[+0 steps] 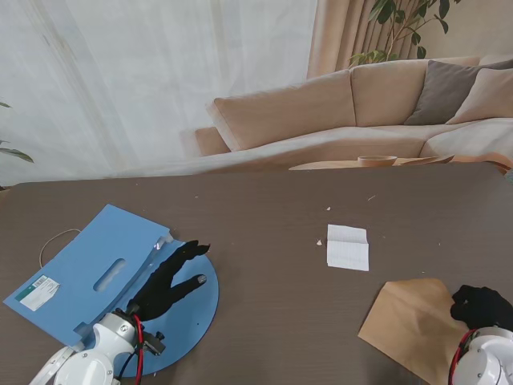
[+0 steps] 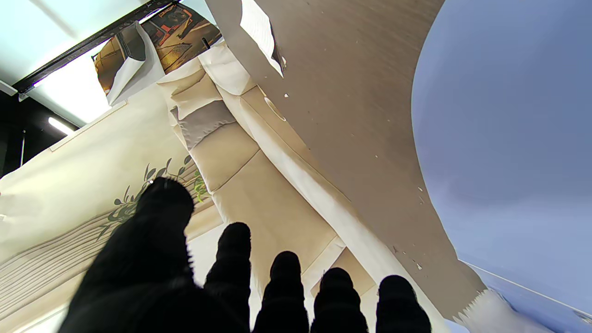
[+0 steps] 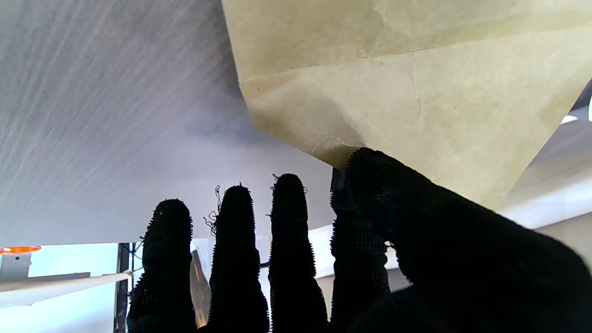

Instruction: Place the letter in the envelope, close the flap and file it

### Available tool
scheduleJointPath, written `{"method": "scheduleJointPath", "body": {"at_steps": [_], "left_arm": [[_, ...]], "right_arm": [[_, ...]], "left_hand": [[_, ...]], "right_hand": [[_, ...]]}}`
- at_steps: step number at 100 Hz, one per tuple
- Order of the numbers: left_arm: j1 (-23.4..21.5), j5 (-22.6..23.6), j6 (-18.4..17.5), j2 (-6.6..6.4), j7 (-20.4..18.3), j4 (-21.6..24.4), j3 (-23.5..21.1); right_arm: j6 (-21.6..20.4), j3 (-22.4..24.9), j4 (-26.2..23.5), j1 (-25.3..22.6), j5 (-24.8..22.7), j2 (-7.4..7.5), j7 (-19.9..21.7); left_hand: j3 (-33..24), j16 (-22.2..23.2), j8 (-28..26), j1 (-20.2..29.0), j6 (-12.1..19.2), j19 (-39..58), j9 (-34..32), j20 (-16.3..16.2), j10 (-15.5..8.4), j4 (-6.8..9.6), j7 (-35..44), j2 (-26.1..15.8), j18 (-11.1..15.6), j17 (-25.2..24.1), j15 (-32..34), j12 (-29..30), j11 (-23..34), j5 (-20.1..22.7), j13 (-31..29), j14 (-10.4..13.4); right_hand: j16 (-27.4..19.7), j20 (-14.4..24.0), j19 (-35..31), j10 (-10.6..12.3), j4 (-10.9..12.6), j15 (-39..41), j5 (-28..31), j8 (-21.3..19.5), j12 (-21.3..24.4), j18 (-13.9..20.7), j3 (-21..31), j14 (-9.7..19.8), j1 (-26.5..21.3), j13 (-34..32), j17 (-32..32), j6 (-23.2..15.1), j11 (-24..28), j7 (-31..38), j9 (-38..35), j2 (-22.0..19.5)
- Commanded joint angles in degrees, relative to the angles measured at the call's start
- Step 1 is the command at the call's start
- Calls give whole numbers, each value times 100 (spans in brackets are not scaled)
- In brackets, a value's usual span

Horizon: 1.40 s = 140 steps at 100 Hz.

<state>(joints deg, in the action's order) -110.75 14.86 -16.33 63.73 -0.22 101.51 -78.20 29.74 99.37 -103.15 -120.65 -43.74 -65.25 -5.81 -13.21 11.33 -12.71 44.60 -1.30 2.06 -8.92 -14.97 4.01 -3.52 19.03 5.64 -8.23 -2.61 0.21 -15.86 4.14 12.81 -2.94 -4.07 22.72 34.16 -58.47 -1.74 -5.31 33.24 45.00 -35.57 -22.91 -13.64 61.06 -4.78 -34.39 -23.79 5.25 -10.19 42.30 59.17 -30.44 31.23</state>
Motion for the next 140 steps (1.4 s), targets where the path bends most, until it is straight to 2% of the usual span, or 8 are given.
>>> {"method": "scheduleJointPath", "body": {"at_steps": [1, 13, 21, 63, 93, 101, 113, 140], "left_arm": [[-29, -3, -44, 35, -77, 27, -8], [-30, -21, -71, 36, -77, 22, -27], [-35, -32, -93, 35, -82, 22, -41], [-44, -23, -103, 34, -80, 17, -40], [-20, -39, -79, 27, -121, 20, -43], [13, -29, -92, 12, -183, 22, -53], [52, -31, -102, 3, -226, 37, -58], [192, 42, -67, -15, -294, 127, -51]], "right_arm": [[-67, 14, -95, -24, 55, -41, 8], [-192, 54, -213, -55, 141, -73, -104], [-289, 71, -316, -76, 192, -91, -167], [-888, 79, -1008, -178, 519, -158, -373], [-1304, -210, -1453, -80, 631, -151, -442], [-1394, -341, -1540, 16, 640, -142, -453], [-1504, -587, -1624, 244, 697, -126, -451], [-1713, -1285, -1540, 1023, 957, -89, -379]], "left_hand": [[69, -20, -47, 54, 140, -86, 76, 107, -135, -4, 65, -133, 222, -16, -27, -39, 45, -104, 104, 163], [70, -21, -47, 51, 141, -86, 76, 107, -127, -5, 64, -130, 227, -17, -28, -39, 46, -105, 106, 161], [69, -22, -46, 51, 144, -87, 81, 108, -127, -6, 63, -134, 224, -17, -28, -38, 44, -107, 106, 159], [69, -15, -47, 53, 144, -85, 77, 108, -125, -5, 63, -135, 224, -16, -24, -39, 51, -104, 104, 153], [31, 21, -54, 126, 117, -68, 10, 94, -77, 4, 78, -43, 209, -5, 3, -84, 140, -92, 93, 118], [-132, 299, -75, 94, 97, 143, -23, -219, -2, 7, 113, 59, 156, -71, 94, -208, 355, -88, 107, 53], [-294, 492, -95, 96, 51, 279, -76, -497, 60, 7, 151, 156, 99, -108, 152, -246, 493, -64, 108, 6], [-456, 724, -110, 104, 16, 404, -109, -805, 70, 6, 175, 284, 64, -132, 224, -286, 610, -88, 100, -38]], "right_hand": [[99, -25, -124, 100, 217, 95, -19, -388, -55, -100, 199, -143, -64, -120, 14, 228, 116, 535, -125, 87], [117, -2, -224, 172, 291, 159, -125, -722, -92, -95, 299, -148, -69, -173, 74, 557, 199, 759, -231, 77], [133, 13, -276, 169, 326, 204, -145, -825, -120, -103, 321, -153, -72, -229, 123, 636, 254, 856, -276, 63], [140, 53, -399, 144, 409, 225, -142, -997, -172, -115, 334, -173, -128, -270, 171, 697, 312, 951, -384, 53], [140, 90, -453, 113, 443, 204, -127, -1055, -215, -134, 279, -206, -151, -277, 188, 737, 313, 916, -428, 29], [140, 95, -455, 103, 452, 196, -126, -1064, -222, -135, 268, -215, -152, -277, 186, 737, 312, 907, -453, 27], [140, 100, -451, 101, 467, 185, -123, -1075, -230, -146, 258, -219, -161, -284, 179, 737, 297, 897, -461, 32], [143, 118, -460, 86, 479, 163, -97, -1083, -254, -145, 250, -213, -177, -300, 194, 765, 267, 866, -505, 32]]}}
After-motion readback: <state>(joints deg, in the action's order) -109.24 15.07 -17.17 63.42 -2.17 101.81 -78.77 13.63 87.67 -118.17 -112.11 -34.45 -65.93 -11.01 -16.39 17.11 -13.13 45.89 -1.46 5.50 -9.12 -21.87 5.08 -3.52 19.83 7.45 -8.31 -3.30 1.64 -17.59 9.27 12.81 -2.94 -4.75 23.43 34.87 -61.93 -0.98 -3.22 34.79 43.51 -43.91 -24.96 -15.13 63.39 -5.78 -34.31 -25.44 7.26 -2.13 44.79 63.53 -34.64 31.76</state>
